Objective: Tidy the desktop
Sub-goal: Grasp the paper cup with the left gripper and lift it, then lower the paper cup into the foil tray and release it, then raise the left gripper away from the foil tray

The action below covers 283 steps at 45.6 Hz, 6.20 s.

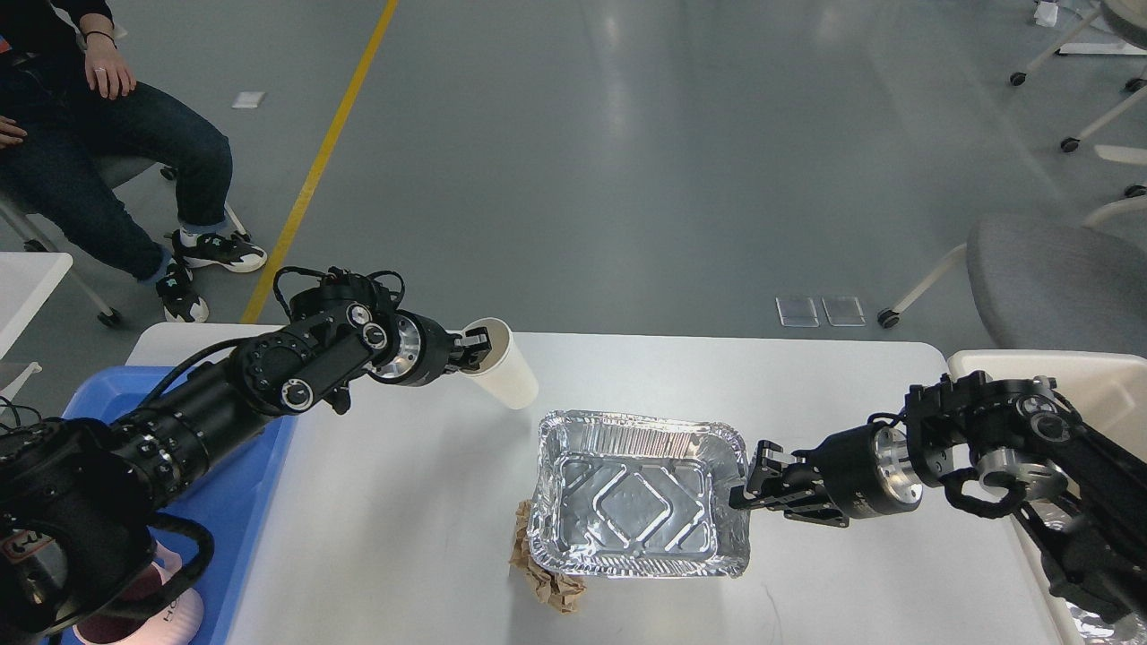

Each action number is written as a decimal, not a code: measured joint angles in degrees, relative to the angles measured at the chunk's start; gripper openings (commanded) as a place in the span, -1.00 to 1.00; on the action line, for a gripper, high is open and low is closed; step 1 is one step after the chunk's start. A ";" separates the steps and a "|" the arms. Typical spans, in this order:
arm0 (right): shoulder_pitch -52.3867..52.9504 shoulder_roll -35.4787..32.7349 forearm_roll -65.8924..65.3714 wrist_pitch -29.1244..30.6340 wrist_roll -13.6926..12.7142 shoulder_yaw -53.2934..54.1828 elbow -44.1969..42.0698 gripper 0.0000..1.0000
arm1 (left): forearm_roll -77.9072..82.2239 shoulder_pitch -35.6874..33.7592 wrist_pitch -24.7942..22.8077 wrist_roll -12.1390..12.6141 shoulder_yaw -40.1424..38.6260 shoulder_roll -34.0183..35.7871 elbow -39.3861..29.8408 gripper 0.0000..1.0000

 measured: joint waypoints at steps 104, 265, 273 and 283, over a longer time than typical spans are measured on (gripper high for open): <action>16.42 1.99 1.26 3.36 -0.80 -4.72 -12.70 -1.00 | -16.24 -22.15 -23.63 0.62 9.17 -7.46 -5.63 -1.00; 11.71 2.32 14.02 3.79 -4.98 -4.08 -8.99 -1.00 | -23.18 -15.03 -6.73 0.53 1.45 5.26 -2.53 0.94; 11.39 2.46 15.20 3.86 -5.33 -3.99 -9.13 -1.00 | -23.17 -13.37 -6.93 0.53 1.50 6.17 -2.51 0.94; 10.25 2.92 17.35 3.87 -5.36 -2.89 -8.97 -1.00 | -23.17 -10.07 -6.90 0.56 1.49 7.54 -2.51 0.94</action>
